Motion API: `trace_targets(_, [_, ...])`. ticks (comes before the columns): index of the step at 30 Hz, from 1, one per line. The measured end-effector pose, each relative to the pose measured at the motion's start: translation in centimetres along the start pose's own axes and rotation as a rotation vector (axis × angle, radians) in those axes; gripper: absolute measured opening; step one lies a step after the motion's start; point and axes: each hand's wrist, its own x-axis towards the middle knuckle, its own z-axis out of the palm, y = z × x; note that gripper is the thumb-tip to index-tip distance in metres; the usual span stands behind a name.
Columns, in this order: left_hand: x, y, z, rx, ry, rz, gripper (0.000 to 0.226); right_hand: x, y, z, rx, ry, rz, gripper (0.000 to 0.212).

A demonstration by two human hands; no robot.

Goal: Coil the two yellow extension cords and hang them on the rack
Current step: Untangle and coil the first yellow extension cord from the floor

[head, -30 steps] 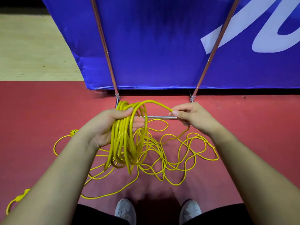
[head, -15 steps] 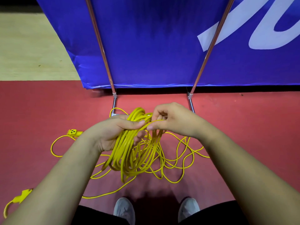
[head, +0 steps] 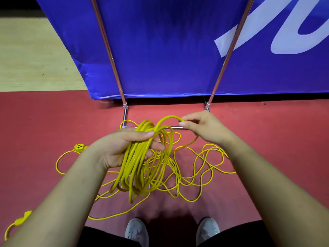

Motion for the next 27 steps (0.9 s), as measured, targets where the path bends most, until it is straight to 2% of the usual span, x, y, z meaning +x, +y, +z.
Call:
trace_targets(4, [0.0,0.1,0.1,-0.075,-0.074,0.058,0.049,0.0,-1.4,1.0,-0.014,-0.036,-0.069,0.013])
trace_targets(9, [-0.5,0.4,0.0,-0.138,-0.189,0.174,0.033,0.5,-0.8,1.3,0.003,0.075,-0.113,0.01])
trace_targets(11, [-0.9,0.7,0.1,-0.18,-0.18,0.254,0.03,0.7,1.3,1.2,-0.084,0.028,-0.061,0.017])
trace_targets(13, [-1.3,1.1,-0.2,-0.227,-0.187,0.328,0.025,0.6,4.1,1.4,-0.12,-0.093,0.038,0.02])
trace_targets(16, [-1.9,1.3,-0.9,-0.255,-0.187,0.405,0.018,0.0,7.8,2.5,-0.082,-0.246,0.167,0.014])
trace_targets(17, [-2.0,1.3,-1.0,-0.259,-0.165,0.414,0.019,-0.3,8.3,3.1,-0.07,-0.263,0.194,0.012])
trace_targets(19, [-2.0,1.4,-1.1,-0.262,-0.115,0.416,0.024,-0.6,8.6,4.3,-0.077,-0.252,0.225,0.025])
trace_targets(21, [-1.9,1.6,-1.2,-0.266,-0.051,0.405,0.031,-0.3,7.4,4.8,-0.047,-0.163,0.236,0.027])
trace_targets(23, [-1.9,1.9,-1.5,-0.256,0.032,0.395,0.039,0.4,4.7,4.4,0.088,0.024,0.203,0.018])
trace_targets(25, [-2.0,2.2,-1.9,-0.246,0.128,0.4,0.049,0.9,0.6,3.2,0.298,0.224,0.125,0.017])
trace_targets(27, [-2.0,2.3,-2.2,-0.277,0.188,0.419,0.055,1.0,-4.1,1.7,0.48,0.354,-0.016,0.013])
